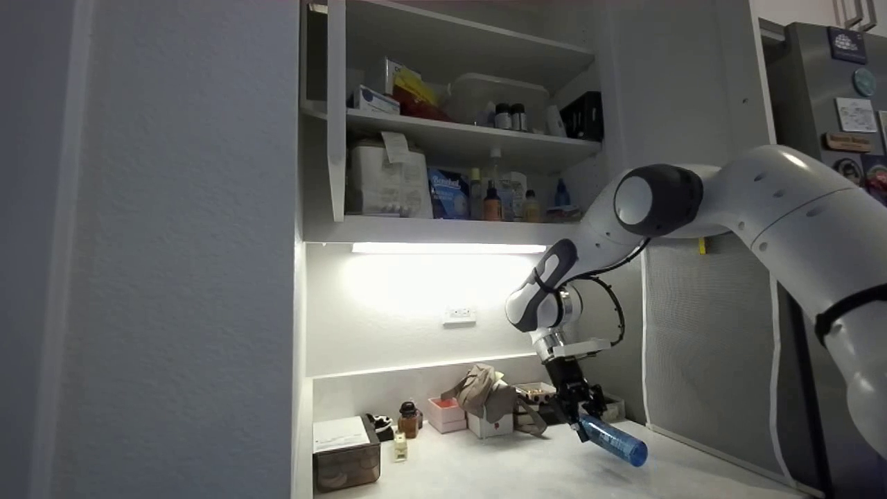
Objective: Put the spray bottle inside the cabinet
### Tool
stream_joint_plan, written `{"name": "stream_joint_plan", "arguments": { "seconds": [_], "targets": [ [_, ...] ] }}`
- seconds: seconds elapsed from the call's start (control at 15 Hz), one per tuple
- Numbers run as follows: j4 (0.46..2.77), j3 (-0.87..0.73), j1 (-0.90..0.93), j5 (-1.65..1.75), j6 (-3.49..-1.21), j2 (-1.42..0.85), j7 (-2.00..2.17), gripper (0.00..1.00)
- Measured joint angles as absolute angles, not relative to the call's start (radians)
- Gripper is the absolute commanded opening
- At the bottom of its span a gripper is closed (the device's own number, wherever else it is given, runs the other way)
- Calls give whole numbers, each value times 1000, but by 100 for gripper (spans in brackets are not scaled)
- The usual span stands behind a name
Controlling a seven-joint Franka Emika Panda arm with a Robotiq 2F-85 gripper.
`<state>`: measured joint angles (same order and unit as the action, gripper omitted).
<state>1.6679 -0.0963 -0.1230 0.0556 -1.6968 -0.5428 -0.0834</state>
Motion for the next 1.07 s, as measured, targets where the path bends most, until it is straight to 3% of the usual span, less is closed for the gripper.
{"name": "stream_joint_plan", "arguments": {
  "seconds": [0.4,1.07],
  "targets": [
    [1961,-85,-43,62,-1826,-244,65,26],
    [2426,-24,-13,120,-1838,271,221,26]
  ]
}}
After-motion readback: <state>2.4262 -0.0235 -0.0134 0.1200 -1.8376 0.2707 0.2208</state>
